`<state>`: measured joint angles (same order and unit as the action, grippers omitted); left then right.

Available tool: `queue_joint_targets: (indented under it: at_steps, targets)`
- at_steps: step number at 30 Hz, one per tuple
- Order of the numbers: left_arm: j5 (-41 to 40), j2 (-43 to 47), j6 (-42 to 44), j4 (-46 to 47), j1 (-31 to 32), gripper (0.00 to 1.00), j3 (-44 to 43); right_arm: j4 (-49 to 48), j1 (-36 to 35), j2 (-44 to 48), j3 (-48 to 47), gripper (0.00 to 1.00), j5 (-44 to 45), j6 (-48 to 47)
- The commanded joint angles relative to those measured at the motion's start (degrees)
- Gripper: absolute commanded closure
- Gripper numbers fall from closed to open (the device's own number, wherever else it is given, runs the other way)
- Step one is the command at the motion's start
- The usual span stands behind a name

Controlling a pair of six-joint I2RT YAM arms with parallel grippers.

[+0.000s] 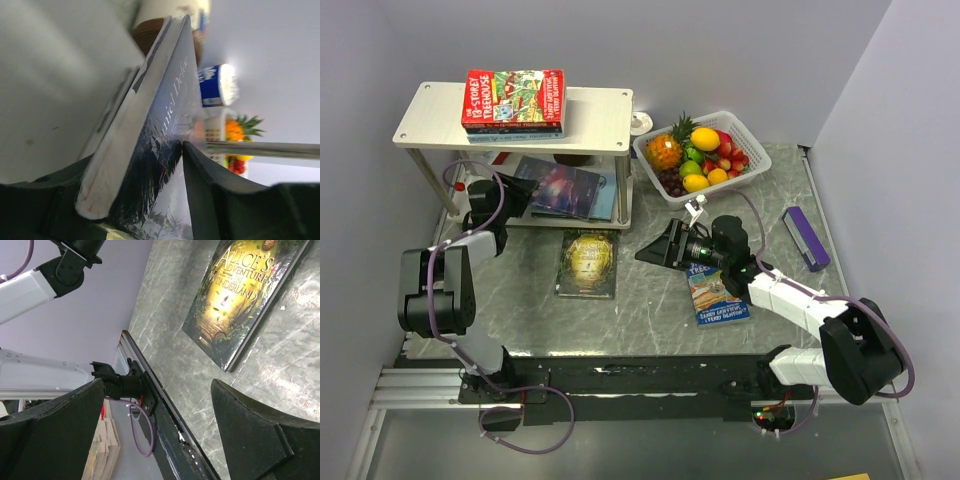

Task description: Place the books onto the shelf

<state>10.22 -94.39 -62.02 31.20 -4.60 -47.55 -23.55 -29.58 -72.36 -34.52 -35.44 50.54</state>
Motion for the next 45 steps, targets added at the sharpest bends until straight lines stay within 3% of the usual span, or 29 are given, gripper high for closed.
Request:
queue_joint_targets:
  at_steps: [1,14,30,35,45]
  targets:
    - [-0.6,1.9,4.1,-6.8,-0.2,0.42,-3.5,-3.5,0.5,0.1,-0.3,0.06,-0.3,0.2]
    - [-0.1,4.6,3.0,-7.6,1.0,0.37,-1.0,-4.0,0.4,0.9,0.5,0.07,-0.4,0.6]
    - [3.9,4.7,6.0,-27.2,1.0,0.28,-7.1,-4.9,0.3,3.0,2.4,0.06,-1.0,1.1]
    - [5.2,3.5,8.2,-34.7,1.1,0.2,-11.2,-5.0,0.2,3.7,3.1,0.06,-1.2,1.2]
    - [4.5,2.6,11.2,-40.2,0.0,0.11,-13.9,-5.7,0.2,4.6,4.2,0.06,-1.3,1.5]
